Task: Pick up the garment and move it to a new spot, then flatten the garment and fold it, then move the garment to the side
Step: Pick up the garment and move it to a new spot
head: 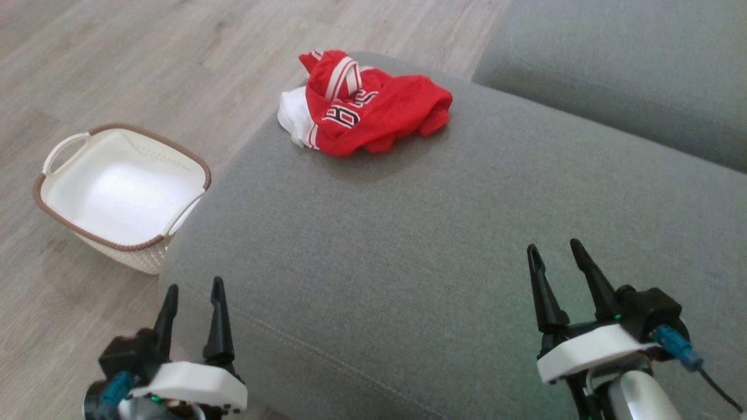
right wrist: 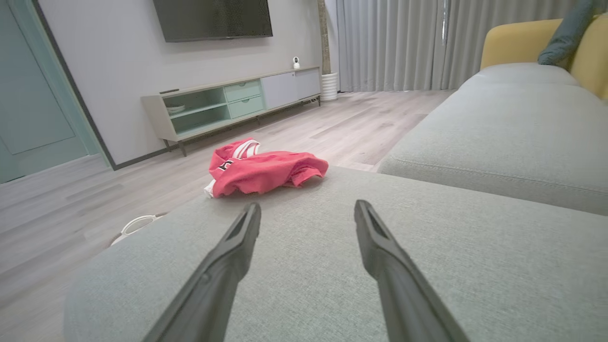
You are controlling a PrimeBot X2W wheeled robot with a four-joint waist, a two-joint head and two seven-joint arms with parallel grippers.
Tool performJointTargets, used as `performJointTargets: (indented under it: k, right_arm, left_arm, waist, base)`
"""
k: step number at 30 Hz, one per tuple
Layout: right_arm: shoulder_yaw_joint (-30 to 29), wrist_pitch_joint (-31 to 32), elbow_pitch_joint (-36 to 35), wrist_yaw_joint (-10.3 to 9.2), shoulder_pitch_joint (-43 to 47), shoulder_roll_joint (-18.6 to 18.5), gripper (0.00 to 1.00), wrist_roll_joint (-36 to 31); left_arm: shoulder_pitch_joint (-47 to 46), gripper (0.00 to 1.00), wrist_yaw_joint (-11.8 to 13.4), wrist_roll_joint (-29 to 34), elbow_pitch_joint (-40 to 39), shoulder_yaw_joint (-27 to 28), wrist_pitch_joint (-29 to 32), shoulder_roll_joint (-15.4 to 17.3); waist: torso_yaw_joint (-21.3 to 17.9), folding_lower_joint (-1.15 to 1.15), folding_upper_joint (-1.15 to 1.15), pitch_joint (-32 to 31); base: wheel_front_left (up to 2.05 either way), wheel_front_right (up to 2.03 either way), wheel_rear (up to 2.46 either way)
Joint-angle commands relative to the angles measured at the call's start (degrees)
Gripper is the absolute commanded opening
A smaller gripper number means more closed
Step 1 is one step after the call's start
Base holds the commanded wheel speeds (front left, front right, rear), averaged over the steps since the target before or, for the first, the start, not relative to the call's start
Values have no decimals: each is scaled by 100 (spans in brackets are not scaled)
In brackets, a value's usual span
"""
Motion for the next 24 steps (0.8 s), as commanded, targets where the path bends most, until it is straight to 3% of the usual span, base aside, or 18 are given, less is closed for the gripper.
performJointTargets:
  k: [1, 5, 9, 17, 24]
  right_arm:
    - [72, 18, -260, 37, -264, -28, 100, -93]
    - [-27, 158, -499, 37, -403, -28, 100, -308]
    - [-103, 304, -762, 37, -602, -28, 100, -523]
    - [-85, 527, -1208, 37, -987, -28, 100, -819]
    - [-123, 722, -1525, 37, -1120, -28, 100, -1019]
  left_arm:
    - [-223, 100, 23, -66, -229, 233, -70, 6]
    - [-509, 100, 68, -73, -402, 482, -70, 127]
    - [-1216, 100, -11, 87, -490, 571, 18, 502]
    - [-3448, 100, -858, 240, 496, 270, 1191, 1495]
    - [-5049, 100, -1134, -79, 2033, 72, 1858, 1779]
  waist:
    - [-113, 0, 0, 179]
    - [-383, 0, 0, 618]
    - [-677, 0, 0, 1075]
    - [-1330, 0, 0, 1909]
    - [-1761, 0, 0, 2588]
  base:
    - [0, 0, 0]
    - [0, 0, 0]
    - [0, 0, 0]
    - [0, 0, 0]
    - [0, 0, 0]
